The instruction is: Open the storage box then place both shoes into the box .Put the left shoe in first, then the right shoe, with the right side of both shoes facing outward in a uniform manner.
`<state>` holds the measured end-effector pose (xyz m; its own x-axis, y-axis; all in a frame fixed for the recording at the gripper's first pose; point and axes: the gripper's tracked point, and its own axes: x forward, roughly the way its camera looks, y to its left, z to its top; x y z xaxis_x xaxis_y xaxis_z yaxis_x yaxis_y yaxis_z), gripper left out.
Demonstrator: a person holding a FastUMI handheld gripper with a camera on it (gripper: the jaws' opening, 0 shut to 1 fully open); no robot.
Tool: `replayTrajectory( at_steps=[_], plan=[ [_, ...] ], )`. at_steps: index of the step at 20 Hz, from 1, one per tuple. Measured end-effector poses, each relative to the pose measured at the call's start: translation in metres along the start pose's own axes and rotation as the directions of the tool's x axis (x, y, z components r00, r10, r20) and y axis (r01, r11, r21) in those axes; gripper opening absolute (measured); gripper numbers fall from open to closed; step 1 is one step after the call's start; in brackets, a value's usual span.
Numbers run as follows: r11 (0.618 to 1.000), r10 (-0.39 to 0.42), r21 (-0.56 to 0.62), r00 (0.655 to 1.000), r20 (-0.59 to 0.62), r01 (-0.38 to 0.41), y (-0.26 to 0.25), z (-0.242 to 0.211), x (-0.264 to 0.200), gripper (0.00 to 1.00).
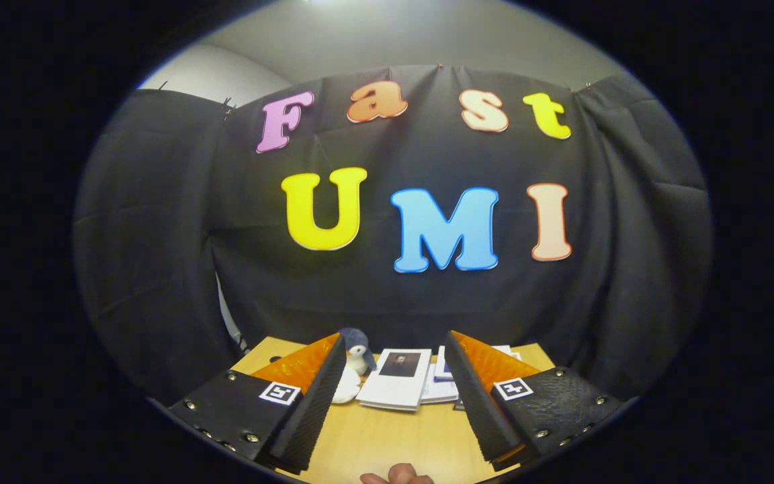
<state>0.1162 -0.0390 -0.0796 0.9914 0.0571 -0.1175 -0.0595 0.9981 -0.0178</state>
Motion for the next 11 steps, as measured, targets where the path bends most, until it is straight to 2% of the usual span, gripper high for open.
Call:
replayTrajectory(
  at_steps=[2,6,11],
  plan=[
    [1.000,0.003,0.016,0.999,0.041,-0.004,0.001,0.014,-0.022,0.90],
    [1.000,-0.013,0.013,0.992,0.122,0.011,-0.006,0.015,-0.043,0.90],
    [0.999,-0.021,0.029,0.989,0.145,0.016,-0.010,0.020,-0.062,0.90]
  ],
)
